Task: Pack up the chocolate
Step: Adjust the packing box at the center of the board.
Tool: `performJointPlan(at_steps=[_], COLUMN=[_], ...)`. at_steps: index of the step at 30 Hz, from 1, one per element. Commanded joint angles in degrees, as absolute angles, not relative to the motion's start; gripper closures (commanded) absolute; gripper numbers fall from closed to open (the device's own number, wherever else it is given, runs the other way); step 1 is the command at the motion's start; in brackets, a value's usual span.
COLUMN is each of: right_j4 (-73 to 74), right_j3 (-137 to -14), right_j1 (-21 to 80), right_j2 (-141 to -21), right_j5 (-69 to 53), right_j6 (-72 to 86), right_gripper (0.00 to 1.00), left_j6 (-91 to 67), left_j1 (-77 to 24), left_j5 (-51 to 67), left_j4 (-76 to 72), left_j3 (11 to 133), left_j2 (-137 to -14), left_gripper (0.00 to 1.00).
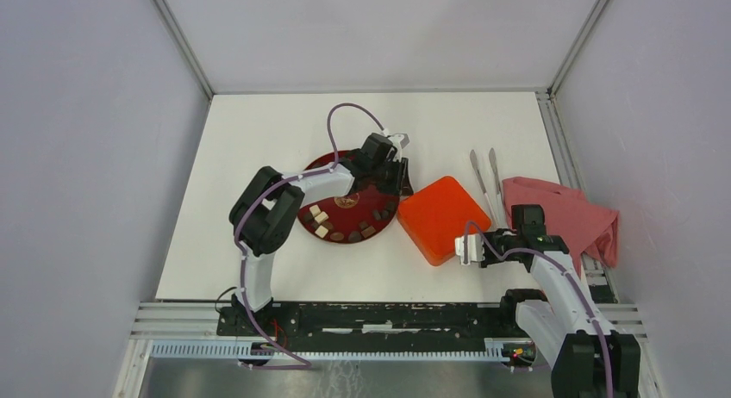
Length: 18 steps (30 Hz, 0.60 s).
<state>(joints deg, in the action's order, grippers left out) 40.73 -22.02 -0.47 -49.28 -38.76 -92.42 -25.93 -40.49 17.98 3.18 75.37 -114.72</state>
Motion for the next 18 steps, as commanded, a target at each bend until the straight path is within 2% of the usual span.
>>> performJointPlan(at_steps=[1,10,18], right_j4=[28.01,20.92,23.55], right_j3=[-24.44,-27.79,-29.14], right_j1=[-0.26,-0.26,-0.63], right_j2=[-50.01,-56.01,-54.75], right_j5=[-38.04,-39.40,-32.71], right_j6=[-83.25,-74.50,-71.55], right_gripper=[0.82,0.82,0.79], left_j6=[-27.78,-30.89,-32.16], left_j1=[-42.23,-45.26,-45.97], left_j5=[18.64,14.24,7.44], left_j4=[4.40,3.71,6.15], left_j3=[74.99,69.03,67.98], left_j2=[-112.62,-105.94,-103.42], left_gripper=[0.63,0.63,0.62])
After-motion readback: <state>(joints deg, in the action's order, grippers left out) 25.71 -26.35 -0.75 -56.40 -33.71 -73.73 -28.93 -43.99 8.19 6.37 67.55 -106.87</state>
